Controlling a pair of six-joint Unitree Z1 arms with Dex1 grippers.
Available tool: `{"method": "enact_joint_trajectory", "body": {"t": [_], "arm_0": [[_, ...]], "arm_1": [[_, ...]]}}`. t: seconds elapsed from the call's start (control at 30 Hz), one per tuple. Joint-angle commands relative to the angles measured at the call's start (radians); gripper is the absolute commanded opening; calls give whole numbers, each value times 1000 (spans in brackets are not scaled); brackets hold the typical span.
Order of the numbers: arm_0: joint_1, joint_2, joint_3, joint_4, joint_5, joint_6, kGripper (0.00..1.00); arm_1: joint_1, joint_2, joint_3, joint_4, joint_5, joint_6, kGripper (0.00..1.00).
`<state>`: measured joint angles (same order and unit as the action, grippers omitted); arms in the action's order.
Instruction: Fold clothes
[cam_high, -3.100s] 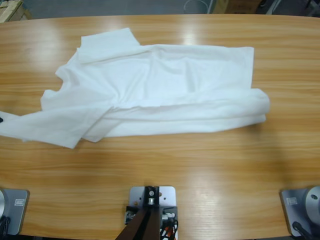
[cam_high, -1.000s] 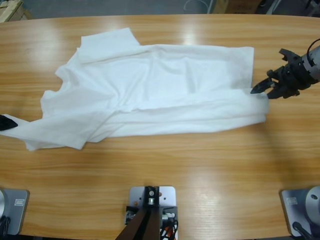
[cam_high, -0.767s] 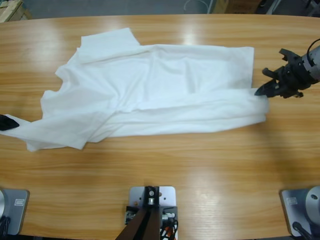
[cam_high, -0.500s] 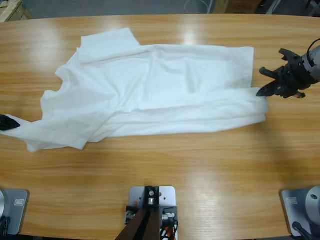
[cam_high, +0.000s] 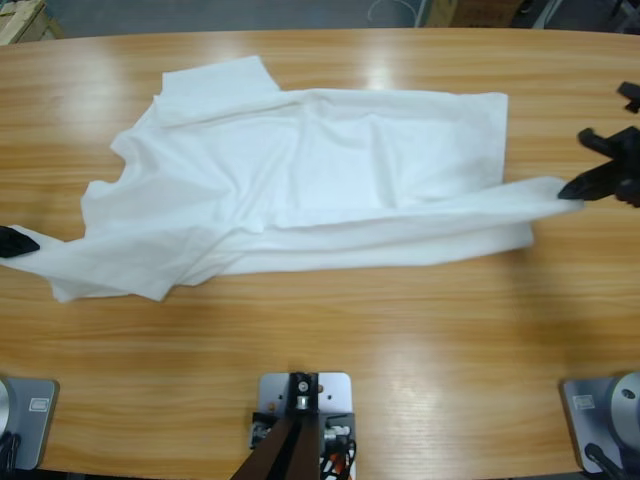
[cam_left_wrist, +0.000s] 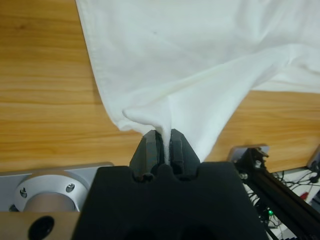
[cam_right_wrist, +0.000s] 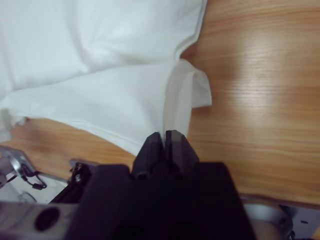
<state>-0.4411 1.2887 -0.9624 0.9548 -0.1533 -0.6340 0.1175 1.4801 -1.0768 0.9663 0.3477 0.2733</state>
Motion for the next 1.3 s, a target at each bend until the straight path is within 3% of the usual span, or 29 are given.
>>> {"method": "enact_joint_trajectory", "body": {"t": [0.03,0.4,0.9,1.3], "arm_0": [[7,-134,22,15,21,-11,0],[42,-183,-87,73,21,6,0],[223,-105,-66,80,21,93,0],[229,-71,-49,67,9,95,0]], "arm_1": [[51,-136,-34,102,28,32,0],[60,-170,-161,180,28,35,0],[-13,-207,-117,182,-10,-23,0],[-15,-278,-8,172,26,36,0]]}}
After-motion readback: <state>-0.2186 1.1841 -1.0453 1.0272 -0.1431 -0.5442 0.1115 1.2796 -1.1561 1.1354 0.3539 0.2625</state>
